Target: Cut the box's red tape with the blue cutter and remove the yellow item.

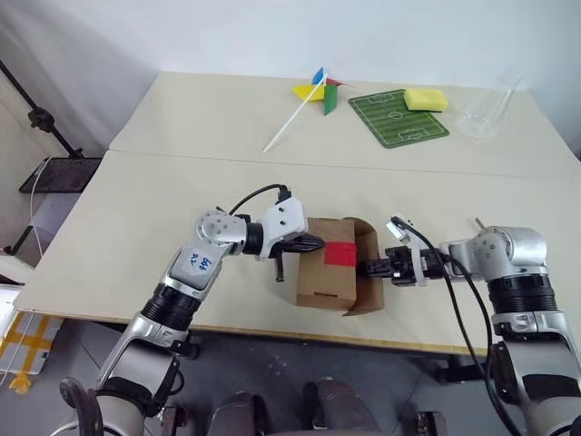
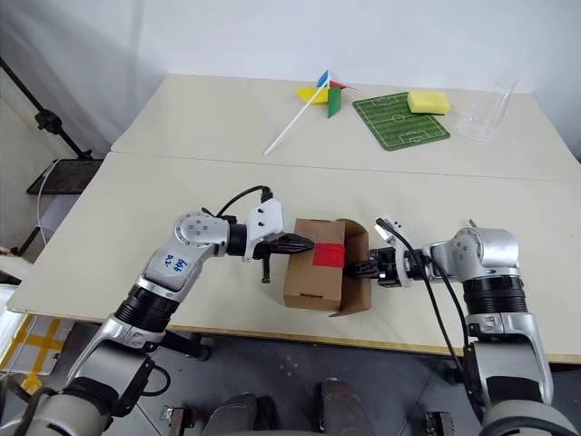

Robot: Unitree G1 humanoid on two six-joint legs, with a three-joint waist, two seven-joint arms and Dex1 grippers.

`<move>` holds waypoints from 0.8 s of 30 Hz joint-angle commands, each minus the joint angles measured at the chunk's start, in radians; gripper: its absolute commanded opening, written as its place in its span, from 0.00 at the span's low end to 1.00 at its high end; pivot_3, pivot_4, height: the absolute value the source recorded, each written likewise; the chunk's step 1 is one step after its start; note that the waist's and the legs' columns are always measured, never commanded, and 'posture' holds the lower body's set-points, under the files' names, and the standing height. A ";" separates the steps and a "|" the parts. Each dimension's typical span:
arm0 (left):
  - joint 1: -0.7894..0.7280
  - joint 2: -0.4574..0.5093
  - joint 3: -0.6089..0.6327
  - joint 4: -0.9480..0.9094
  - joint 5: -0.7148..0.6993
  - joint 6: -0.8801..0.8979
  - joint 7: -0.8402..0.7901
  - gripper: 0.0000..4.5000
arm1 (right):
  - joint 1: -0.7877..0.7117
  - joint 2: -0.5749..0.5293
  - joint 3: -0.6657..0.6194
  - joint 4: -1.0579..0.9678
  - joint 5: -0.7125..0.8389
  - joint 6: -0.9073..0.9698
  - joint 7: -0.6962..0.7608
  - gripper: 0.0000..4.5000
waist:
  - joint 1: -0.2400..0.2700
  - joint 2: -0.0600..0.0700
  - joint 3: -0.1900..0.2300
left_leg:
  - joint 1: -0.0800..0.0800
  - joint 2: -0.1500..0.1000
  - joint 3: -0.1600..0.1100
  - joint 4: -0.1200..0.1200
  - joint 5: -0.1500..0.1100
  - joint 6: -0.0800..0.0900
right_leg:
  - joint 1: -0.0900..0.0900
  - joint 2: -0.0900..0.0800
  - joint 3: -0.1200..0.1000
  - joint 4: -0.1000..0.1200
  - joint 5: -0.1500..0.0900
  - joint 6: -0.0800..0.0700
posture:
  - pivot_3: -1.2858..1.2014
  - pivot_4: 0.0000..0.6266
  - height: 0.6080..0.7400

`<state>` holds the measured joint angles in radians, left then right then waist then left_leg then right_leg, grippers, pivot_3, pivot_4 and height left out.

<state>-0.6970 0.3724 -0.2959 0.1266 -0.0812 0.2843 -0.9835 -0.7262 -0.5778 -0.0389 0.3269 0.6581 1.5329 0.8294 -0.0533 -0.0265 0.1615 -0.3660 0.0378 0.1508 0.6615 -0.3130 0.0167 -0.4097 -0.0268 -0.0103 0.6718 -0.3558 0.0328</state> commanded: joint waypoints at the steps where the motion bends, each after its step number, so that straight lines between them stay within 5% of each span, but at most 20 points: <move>1: 0.023 0.005 -0.023 0.005 0.012 0.010 -0.008 0.00 | -0.002 0.016 -0.004 -0.003 0.000 -0.003 -0.019 0.08 | -0.001 0.000 0.000 | 0.000 0.000 0.000 0.000 0.000 0.000 | 0.000 0.000 0.000 0.000 0.000 0.000 | 0.52 0.24 1.00; 3: 0.023 0.005 -0.024 0.005 0.012 0.010 -0.009 0.00 | -0.002 0.022 -0.015 0.003 -0.004 -0.007 -0.032 0.02 | -0.001 -0.001 0.000 | 0.000 0.000 0.000 0.000 0.000 0.000 | 0.000 0.000 0.000 0.000 0.000 0.000 | 0.52 0.24 1.00; 13: 0.015 -0.016 -0.036 0.041 0.010 -0.026 -0.028 0.00 | -0.019 -0.055 -0.051 -0.064 0.073 0.082 -0.075 0.02 | 0.004 0.001 0.000 | -0.002 0.000 -0.001 0.000 0.000 0.000 | -0.001 -0.001 -0.001 -0.001 0.000 0.000 | 0.52 0.24 1.00; 24: -0.082 -0.276 -0.002 0.265 0.010 -0.175 0.108 0.00 | -0.233 -0.370 0.095 0.002 0.293 0.082 -0.136 0.02 | 0.028 0.006 0.004 | -0.007 -0.001 -0.002 0.001 -0.002 0.004 | -0.002 -0.003 -0.003 -0.008 0.000 0.001 | 0.52 0.24 1.00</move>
<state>-0.7601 0.1347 -0.2837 0.3511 -0.0786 0.1370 -0.9070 -0.8977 -0.9237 0.0558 0.3417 0.8869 1.6110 0.6709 -0.0253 -0.0206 0.1654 -0.3731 0.0363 0.1487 0.6620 -0.3153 0.0207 -0.4117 -0.0294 -0.0137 0.6635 -0.3553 0.0336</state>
